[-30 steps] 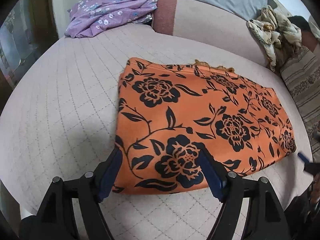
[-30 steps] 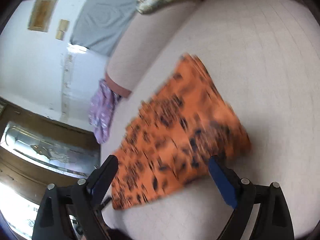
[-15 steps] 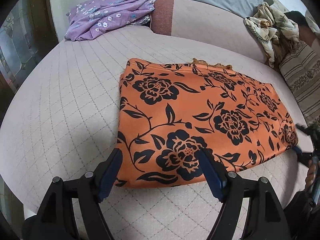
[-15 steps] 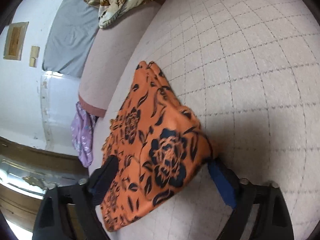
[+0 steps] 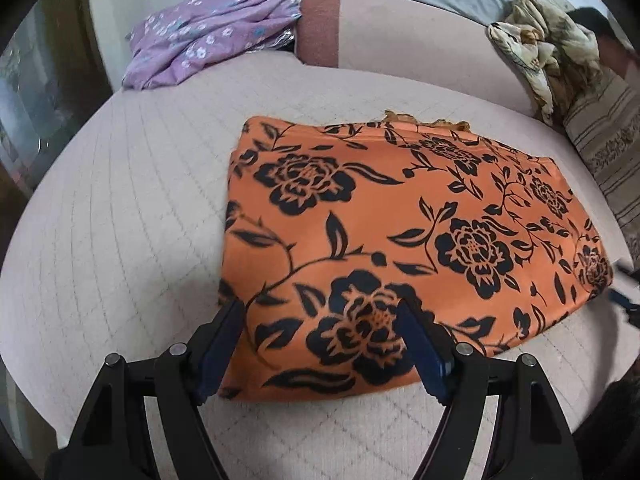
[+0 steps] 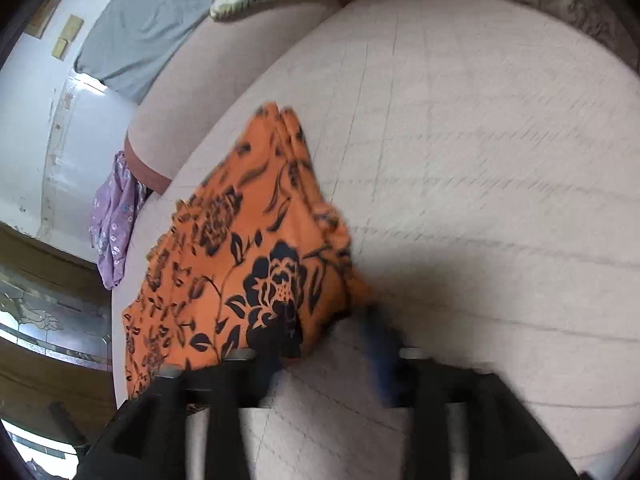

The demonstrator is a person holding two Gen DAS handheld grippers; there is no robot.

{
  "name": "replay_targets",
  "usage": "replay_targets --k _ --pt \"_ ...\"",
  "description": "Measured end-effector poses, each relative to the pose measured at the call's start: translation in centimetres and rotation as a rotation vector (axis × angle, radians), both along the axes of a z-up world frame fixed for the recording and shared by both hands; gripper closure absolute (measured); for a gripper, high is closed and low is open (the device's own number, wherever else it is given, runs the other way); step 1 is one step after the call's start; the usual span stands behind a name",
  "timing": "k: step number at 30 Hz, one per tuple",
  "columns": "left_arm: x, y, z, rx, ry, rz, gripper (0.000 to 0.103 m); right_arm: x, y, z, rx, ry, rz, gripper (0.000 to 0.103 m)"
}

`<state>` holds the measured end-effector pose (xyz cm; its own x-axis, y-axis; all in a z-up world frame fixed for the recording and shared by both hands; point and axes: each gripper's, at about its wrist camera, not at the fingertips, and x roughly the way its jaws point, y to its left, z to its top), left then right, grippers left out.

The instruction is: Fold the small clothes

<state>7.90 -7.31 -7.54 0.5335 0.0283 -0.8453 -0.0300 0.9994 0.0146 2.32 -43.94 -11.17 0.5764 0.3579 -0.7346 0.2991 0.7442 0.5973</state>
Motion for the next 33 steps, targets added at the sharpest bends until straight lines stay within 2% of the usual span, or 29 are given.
replay_targets --k 3,5,7,10,13,14,15,16,18,19,20,22,23,24,25,26,28,30,32,33 --pt "1.0 -0.8 -1.1 0.006 0.02 -0.006 0.024 0.1 -1.9 2.7 -0.016 -0.077 -0.022 0.02" --pt "1.5 -1.3 -2.1 0.026 0.035 -0.014 0.024 2.0 -2.7 3.6 0.017 -0.119 0.005 0.02" --pt "1.5 -1.9 -2.7 0.07 0.027 -0.027 0.021 5.6 -2.6 3.6 0.064 -0.132 0.071 0.02" --pt "1.4 -2.2 -2.7 0.087 0.025 -0.043 0.02 11.6 -1.3 2.6 0.046 -0.1 0.158 0.02" --pt "1.5 -1.9 -2.7 0.077 0.03 -0.048 0.019 16.9 -0.3 -0.1 0.068 -0.005 0.195 0.023" --pt "1.5 -1.9 -2.7 0.078 0.032 -0.05 0.019 18.0 0.3 -0.9 0.075 0.022 0.215 0.041" --pt "1.6 -1.8 -2.7 0.077 0.034 -0.052 0.018 18.7 1.1 -1.1 0.056 0.032 0.236 0.071" --pt "1.6 -1.8 -2.7 0.076 0.035 -0.054 0.018 19.3 2.5 -0.5 -0.035 0.038 0.266 0.078" --pt "1.8 -1.8 -2.8 0.073 0.035 -0.052 0.016 19.3 3.2 0.6 -0.133 -0.007 0.251 0.08" --pt "1.8 -1.8 -2.9 0.074 0.035 -0.05 0.016 19.3 2.9 0.2 -0.182 0.008 0.212 0.079" --pt "1.8 -1.8 -2.9 0.078 0.036 -0.049 0.016 19.5 2.1 -1.1 -0.183 0.06 0.163 0.079" --pt "1.7 -1.7 -2.7 0.074 0.036 -0.047 0.016 19.1 1.5 -1.1 -0.12 0.042 0.128 0.074" --pt "1.8 -1.7 -2.8 0.071 0.037 -0.047 0.016 18.7 1.8 -0.2 -0.147 0.03 0.127 0.068" --pt "1.8 -1.6 -2.8 0.072 0.037 -0.049 0.016 18.2 2.0 0.7 -0.182 0.014 0.128 0.052" --pt "1.8 -1.7 -2.8 0.074 0.037 -0.049 0.016 17.4 2.3 2.0 -0.222 -0.015 0.12 0.043" --pt "1.8 -1.7 -2.8 0.076 0.038 -0.048 0.016 16.4 2.4 3.3 -0.234 -0.059 0.103 0.038" --pt "1.7 -1.7 -2.8 0.076 0.04 -0.042 0.016 14.4 3.0 5.4 -0.191 -0.14 0.114 0.034" --pt "1.6 -1.8 -2.8 0.076 0.043 -0.04 0.016 12.7 4.0 6.2 -0.099 -0.169 0.157 0.029" --pt "1.4 -1.7 -2.7 0.074 0.047 -0.042 0.016 11.1 5.2 5.0 0.007 -0.159 0.246 0.027" --pt "1.4 -1.7 -2.7 0.073 0.049 -0.041 0.016 11.0 5.7 3.9 0.03 -0.133 0.271 0.026"
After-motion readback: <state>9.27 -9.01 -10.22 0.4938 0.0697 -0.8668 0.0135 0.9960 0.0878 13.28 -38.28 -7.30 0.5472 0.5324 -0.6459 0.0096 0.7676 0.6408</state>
